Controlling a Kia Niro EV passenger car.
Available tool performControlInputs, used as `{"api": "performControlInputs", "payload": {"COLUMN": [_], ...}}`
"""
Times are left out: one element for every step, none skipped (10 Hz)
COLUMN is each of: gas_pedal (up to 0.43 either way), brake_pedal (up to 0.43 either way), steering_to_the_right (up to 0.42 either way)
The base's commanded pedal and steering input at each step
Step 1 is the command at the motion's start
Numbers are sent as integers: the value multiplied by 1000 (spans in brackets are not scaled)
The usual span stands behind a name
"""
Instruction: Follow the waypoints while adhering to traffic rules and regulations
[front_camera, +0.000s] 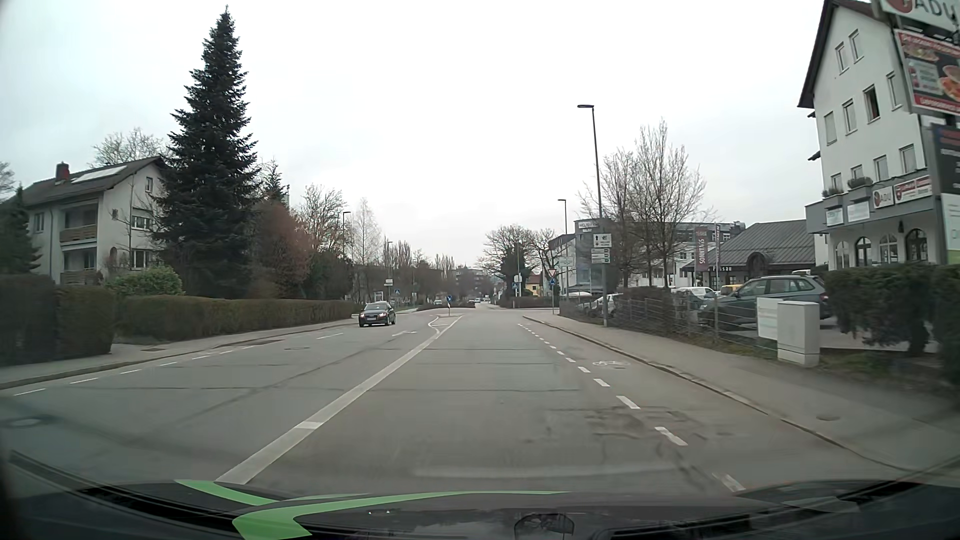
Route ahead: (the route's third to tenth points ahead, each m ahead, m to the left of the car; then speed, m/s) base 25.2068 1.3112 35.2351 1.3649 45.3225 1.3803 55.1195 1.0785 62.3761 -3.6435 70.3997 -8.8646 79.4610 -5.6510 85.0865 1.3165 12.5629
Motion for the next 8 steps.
{"api": "performControlInputs", "payload": {"gas_pedal": [0, 0, 0, 0, 0, 0, 0, 0], "brake_pedal": [30, 67, 104, 122, 134, 146, 165, 177], "steering_to_the_right": [-11, -9, -9, -8, -8, -8, -8, -8]}}
